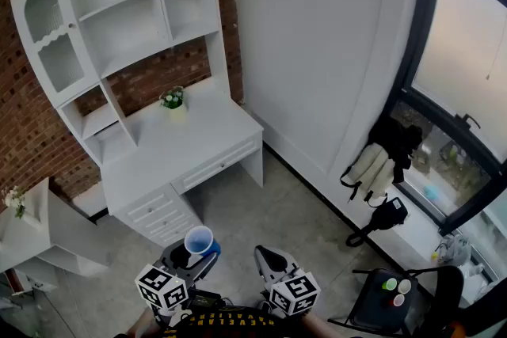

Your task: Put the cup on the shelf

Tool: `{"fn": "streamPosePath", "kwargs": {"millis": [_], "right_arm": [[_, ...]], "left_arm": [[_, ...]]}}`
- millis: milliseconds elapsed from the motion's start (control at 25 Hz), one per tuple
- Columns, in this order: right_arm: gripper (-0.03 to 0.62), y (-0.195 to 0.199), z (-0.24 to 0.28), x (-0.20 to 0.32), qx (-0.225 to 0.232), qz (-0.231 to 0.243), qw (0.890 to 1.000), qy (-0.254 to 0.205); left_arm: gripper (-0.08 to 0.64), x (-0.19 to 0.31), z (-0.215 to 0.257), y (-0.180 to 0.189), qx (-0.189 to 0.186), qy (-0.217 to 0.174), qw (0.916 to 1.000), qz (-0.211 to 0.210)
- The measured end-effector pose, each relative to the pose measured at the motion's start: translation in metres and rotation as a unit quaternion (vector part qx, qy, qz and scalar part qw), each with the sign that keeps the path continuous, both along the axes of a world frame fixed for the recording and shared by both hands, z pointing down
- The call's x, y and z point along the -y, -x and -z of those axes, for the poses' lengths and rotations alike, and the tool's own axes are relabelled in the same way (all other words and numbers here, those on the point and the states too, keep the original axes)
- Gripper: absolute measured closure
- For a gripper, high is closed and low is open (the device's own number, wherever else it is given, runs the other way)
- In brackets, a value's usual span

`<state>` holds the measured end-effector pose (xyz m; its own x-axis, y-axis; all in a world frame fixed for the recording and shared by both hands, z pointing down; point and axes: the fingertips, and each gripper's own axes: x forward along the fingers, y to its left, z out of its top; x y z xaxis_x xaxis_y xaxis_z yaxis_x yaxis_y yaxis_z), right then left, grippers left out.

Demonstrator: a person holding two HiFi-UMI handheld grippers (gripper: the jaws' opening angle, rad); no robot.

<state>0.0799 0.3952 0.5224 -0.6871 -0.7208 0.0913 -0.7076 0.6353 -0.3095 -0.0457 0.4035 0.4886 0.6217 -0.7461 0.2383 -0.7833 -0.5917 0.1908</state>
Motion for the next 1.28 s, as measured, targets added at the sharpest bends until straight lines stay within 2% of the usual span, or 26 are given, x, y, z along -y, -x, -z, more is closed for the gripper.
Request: {"fn": "streamPosePath", "kwargs": {"millis": [320, 480, 640, 920, 1120, 1280], "right_arm": [[0.6, 0.009, 0.001, -0.028, -0.014, 0.016, 1.0, -0.005], [0.6, 0.007, 0.021, -0.037, 0.013, 0.03, 0.998, -0.049], [0.6, 0.006, 0.021, -0.037, -0.014, 0.045, 0.996, -0.073], [0.6, 0.005, 0.012, -0.027, -0.018, 0.049, 0.997, -0.058], [0.6, 0.0, -0.005, 0.006, -0.019, 0.026, 0.999, -0.016], [0.6, 0.007, -0.008, 0.033, -0.018, 0.011, 1.0, -0.006]], "left_arm": [[0.282, -0.03, -0.001, 0.013, 0.005, 0.002, 0.9998, 0.019], [0.282, -0.035, -0.003, 0.018, -0.002, -0.001, 0.9992, 0.039], [0.282, -0.037, -0.001, 0.014, -0.017, -0.012, 0.9983, 0.054], [0.282, -0.04, -0.019, 0.025, -0.017, 0.012, 0.9968, 0.077], [0.282, -0.011, -0.014, 0.031, -0.018, 0.002, 0.9968, 0.078], [0.282, 0.018, -0.011, 0.039, -0.013, -0.011, 0.9977, 0.066]]}}
